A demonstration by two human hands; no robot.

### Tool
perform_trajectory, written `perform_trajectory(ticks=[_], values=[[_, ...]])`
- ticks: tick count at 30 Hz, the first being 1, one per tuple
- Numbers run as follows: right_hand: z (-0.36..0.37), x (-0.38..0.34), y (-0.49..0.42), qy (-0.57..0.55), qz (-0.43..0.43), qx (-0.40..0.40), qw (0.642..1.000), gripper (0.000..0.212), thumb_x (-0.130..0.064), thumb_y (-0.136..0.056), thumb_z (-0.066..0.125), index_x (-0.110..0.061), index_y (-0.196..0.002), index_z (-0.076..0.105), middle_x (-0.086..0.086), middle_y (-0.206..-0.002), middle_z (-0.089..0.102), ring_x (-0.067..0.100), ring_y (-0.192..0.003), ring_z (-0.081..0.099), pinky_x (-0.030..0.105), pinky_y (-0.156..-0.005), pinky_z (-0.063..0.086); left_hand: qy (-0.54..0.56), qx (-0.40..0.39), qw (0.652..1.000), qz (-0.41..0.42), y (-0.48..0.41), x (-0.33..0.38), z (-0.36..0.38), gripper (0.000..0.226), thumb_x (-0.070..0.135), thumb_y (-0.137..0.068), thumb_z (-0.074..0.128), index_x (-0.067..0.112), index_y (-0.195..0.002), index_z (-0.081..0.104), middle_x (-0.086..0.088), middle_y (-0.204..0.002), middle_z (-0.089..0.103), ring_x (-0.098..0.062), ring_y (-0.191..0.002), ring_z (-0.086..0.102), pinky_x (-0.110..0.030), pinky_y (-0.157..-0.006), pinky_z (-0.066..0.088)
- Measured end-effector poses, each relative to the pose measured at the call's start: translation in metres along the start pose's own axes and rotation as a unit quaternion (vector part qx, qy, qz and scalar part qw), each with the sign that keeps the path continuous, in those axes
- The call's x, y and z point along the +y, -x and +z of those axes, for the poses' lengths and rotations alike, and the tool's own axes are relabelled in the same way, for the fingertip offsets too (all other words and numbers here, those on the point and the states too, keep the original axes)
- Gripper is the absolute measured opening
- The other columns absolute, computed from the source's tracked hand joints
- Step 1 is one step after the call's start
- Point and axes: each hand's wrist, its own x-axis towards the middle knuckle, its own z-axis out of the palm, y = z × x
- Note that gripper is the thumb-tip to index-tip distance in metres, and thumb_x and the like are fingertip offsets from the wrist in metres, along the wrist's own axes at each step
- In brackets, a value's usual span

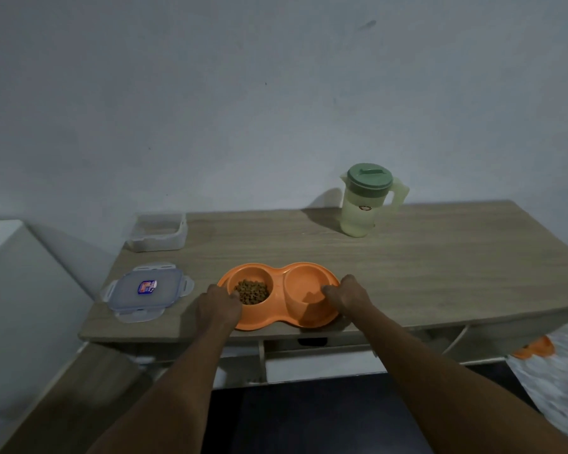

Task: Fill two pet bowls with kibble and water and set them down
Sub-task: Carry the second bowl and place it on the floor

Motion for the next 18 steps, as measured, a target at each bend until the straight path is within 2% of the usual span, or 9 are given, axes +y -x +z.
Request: perform_trajectory(ticks=[2, 5, 9, 12, 15, 18], values=[[0.002, -0.002, -0.009, -0.007, 0.014, -0.002, 1.000, 0.060, -0.039, -0.093, 0.062, 0.000, -0.135, 0.044, 0.021, -0.133, 0.057, 0.037, -0.119, 0.058, 0.046, -0.098, 0.051, -0.006, -0.004, 1.000, -0.008, -0.007, 0.000, 0.002, 0.043, 0.032, -0.098, 0.052, -0.002, -0.124, 0.053, -0.022, -0.124, 0.060, -0.038, -0.113, 0.057, -0.036, -0.076, 0.039], [0.001, -0.004, -0.016, 0.002, 0.014, -0.004, 1.000, 0.045, -0.033, -0.091, 0.062, 0.001, -0.120, 0.057, 0.021, -0.120, 0.063, 0.038, -0.107, 0.064, 0.048, -0.093, 0.055, -0.007, -0.012, 1.000, -0.026, -0.016, 0.000, 0.003, 0.044, 0.032, -0.098, 0.050, -0.004, -0.122, 0.056, -0.024, -0.123, 0.060, -0.038, -0.114, 0.057, -0.035, -0.079, 0.040], [-0.001, -0.001, -0.019, -0.015, 0.012, -0.002, 1.000, 0.037, -0.031, -0.089, 0.066, 0.001, -0.105, 0.059, 0.022, -0.110, 0.067, 0.040, -0.096, 0.068, 0.046, -0.080, 0.060, 0.032, -0.030, 0.998, -0.048, -0.025, -0.003, 0.003, 0.041, 0.031, -0.092, 0.058, -0.006, -0.109, 0.062, -0.018, -0.094, 0.060, -0.032, -0.086, 0.057, -0.033, -0.068, 0.039], [-0.001, -0.001, -0.019, -0.036, 0.021, 0.010, 0.999, 0.037, -0.034, -0.086, 0.071, -0.002, -0.095, 0.055, 0.022, -0.108, 0.067, 0.039, -0.095, 0.068, 0.044, -0.076, 0.061, 0.045, -0.032, 0.997, -0.060, -0.030, -0.006, 0.000, 0.044, 0.035, -0.088, 0.064, -0.005, -0.107, 0.064, -0.018, -0.094, 0.062, -0.032, -0.086, 0.060, -0.033, -0.065, 0.039], [0.000, -0.001, -0.015, -0.054, 0.027, 0.024, 0.998, 0.039, -0.037, -0.085, 0.072, -0.003, -0.095, 0.056, 0.021, -0.110, 0.067, 0.038, -0.097, 0.068, 0.045, -0.079, 0.061, 0.054, -0.020, 0.997, -0.056, -0.033, -0.004, -0.005, 0.047, 0.037, -0.086, 0.065, -0.006, -0.106, 0.065, -0.019, -0.094, 0.064, -0.035, -0.087, 0.062, -0.034, -0.065, 0.041], [-0.001, -0.002, -0.005, -0.077, 0.042, 0.036, 0.996, 0.046, -0.038, -0.086, 0.072, 0.000, -0.109, 0.059, 0.020, -0.111, 0.066, 0.037, -0.099, 0.067, 0.047, -0.084, 0.060, 0.073, -0.019, 0.996, -0.040, -0.033, 0.000, -0.012, 0.048, 0.037, -0.085, 0.066, -0.006, -0.106, 0.064, -0.022, -0.103, 0.066, -0.037, -0.093, 0.063, -0.036, -0.067, 0.044]])
